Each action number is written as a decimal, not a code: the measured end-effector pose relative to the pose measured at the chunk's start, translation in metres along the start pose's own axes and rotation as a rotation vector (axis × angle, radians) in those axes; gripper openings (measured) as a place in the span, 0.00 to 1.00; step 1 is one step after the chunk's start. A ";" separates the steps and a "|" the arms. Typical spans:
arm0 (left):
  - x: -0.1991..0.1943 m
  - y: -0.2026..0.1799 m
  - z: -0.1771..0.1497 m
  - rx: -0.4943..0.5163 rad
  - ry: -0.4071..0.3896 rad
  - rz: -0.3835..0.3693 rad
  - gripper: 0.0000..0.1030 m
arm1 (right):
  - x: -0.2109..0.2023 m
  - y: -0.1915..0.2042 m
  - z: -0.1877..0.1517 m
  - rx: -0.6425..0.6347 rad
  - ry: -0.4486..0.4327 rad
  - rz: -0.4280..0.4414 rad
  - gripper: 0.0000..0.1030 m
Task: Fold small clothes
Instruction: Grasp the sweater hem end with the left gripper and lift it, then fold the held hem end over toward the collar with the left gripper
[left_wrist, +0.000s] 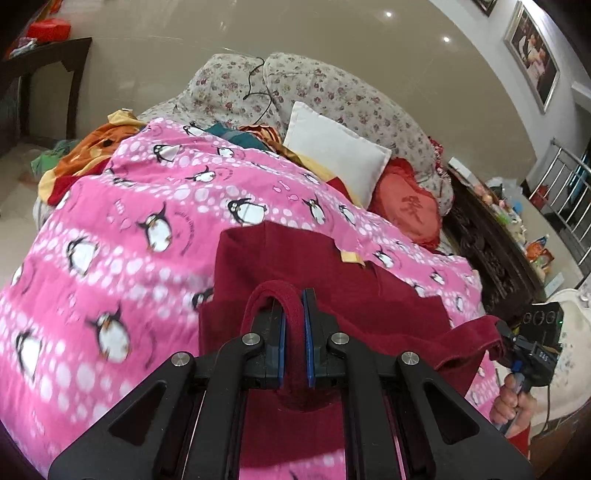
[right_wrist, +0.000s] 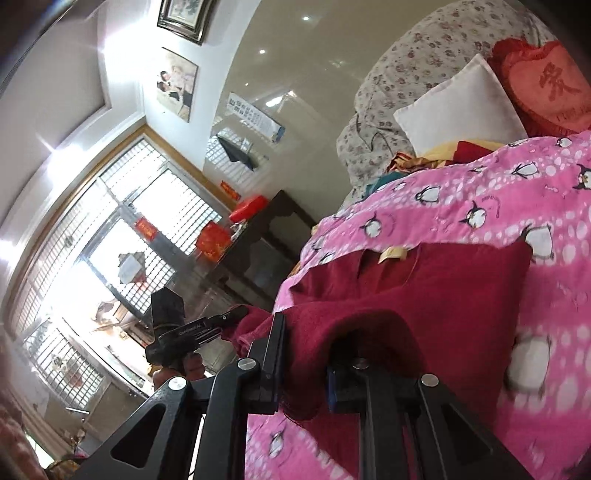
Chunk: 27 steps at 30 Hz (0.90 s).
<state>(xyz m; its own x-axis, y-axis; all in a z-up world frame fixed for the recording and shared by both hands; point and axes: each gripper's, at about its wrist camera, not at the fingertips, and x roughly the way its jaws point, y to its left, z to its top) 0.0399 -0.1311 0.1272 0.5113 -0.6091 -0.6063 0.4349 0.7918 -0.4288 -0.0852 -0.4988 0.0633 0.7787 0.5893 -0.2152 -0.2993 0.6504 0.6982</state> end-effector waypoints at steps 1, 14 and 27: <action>0.010 0.000 0.006 0.002 0.004 0.012 0.06 | 0.008 -0.009 0.009 0.009 -0.002 -0.017 0.16; 0.088 0.007 0.048 -0.027 0.076 0.015 0.08 | 0.033 -0.093 0.044 0.218 -0.026 -0.162 0.32; 0.063 0.013 0.056 -0.049 0.007 0.060 0.73 | 0.003 -0.040 0.065 0.058 -0.106 -0.184 0.48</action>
<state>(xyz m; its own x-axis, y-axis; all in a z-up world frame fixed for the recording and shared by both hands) 0.1189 -0.1618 0.1209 0.5300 -0.5601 -0.6367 0.3670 0.8284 -0.4232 -0.0349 -0.5542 0.0788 0.8717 0.4078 -0.2718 -0.1170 0.7117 0.6926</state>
